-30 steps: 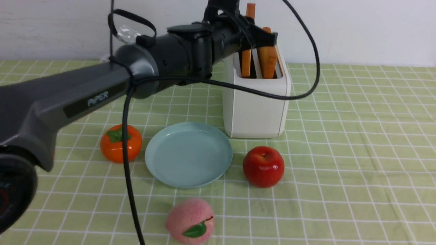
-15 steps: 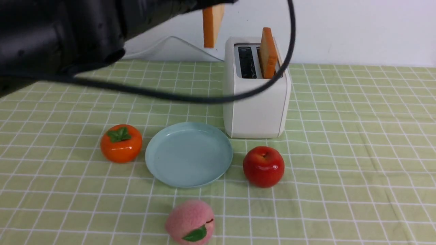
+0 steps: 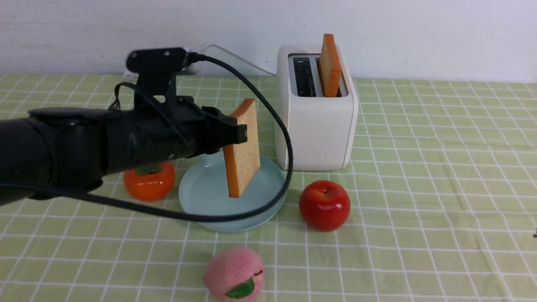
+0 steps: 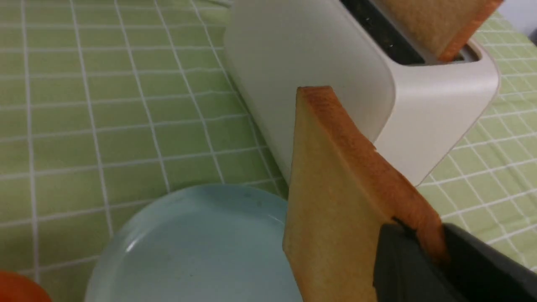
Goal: Take toasted bread from bread machine on green coffee tablecloth place on plate.
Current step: 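Place the slice of bread on the plate with the left gripper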
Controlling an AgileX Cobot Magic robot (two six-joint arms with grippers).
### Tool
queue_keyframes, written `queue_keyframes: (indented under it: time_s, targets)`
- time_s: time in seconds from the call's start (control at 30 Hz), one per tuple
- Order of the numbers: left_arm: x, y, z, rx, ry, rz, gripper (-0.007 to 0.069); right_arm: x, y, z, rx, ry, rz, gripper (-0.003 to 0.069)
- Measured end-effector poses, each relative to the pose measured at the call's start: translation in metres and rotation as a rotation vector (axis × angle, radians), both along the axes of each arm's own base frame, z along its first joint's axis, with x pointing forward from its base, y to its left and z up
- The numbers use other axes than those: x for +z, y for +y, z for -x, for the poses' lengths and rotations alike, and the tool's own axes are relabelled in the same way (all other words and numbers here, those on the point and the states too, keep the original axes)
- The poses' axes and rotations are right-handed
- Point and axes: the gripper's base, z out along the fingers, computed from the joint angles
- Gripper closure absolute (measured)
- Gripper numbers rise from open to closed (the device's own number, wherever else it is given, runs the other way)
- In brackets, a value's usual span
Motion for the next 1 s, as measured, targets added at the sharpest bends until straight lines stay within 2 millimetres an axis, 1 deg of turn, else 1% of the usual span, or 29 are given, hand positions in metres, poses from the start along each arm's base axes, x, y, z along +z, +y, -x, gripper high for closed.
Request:
queue_keyframes:
  time_s: [0.07,0.1,0.17,0.33,0.43,0.73,0.83,0.9,0.93,0.97,1.0]
  targets:
    - [-0.008,0.01,-0.008,0.01,0.058,0.084,0.0554,0.0,0.001,0.001,0.013,0.007,-0.003,0.0664]
    - [-0.009,0.011,-0.009,0.011,0.066,0.1,0.0554,0.0,0.001,0.001,0.014,0.008,-0.003,0.0664]
    - [-0.016,0.016,-0.013,0.0,0.127,0.171,0.0554,-0.001,0.002,0.001,0.021,0.013,-0.004,0.0662]
    - [-0.027,0.014,-0.012,-0.043,0.187,0.159,0.0554,-0.001,0.002,0.002,0.025,0.016,-0.003,0.0662]
    - [-0.04,0.012,-0.015,-0.042,0.235,0.151,0.0554,-0.001,0.002,0.002,0.03,0.018,-0.005,0.0662]
    - [-0.062,0.016,-0.028,0.055,0.281,0.142,0.0554,-0.001,0.003,0.002,0.039,0.023,-0.01,0.0661]
    - [-0.062,0.017,-0.028,0.064,0.278,0.134,0.0545,0.0,0.004,0.003,0.045,0.025,-0.023,0.0661]
    - [-0.062,0.018,-0.029,0.067,0.271,0.122,0.0479,0.0,0.004,0.003,0.051,0.027,-0.034,0.0659]
    - [-0.062,0.019,-0.029,0.067,0.266,0.11,0.0428,0.0,0.004,0.003,0.051,0.027,-0.035,0.0659]
    - [-0.062,0.019,-0.029,0.067,0.266,0.11,0.0418,0.0,0.004,0.003,0.051,0.027,-0.035,0.0659]
    - [-0.063,0.019,-0.029,0.067,0.26,0.097,0.0309,0.0,0.004,0.003,0.053,0.028,-0.034,0.0659]
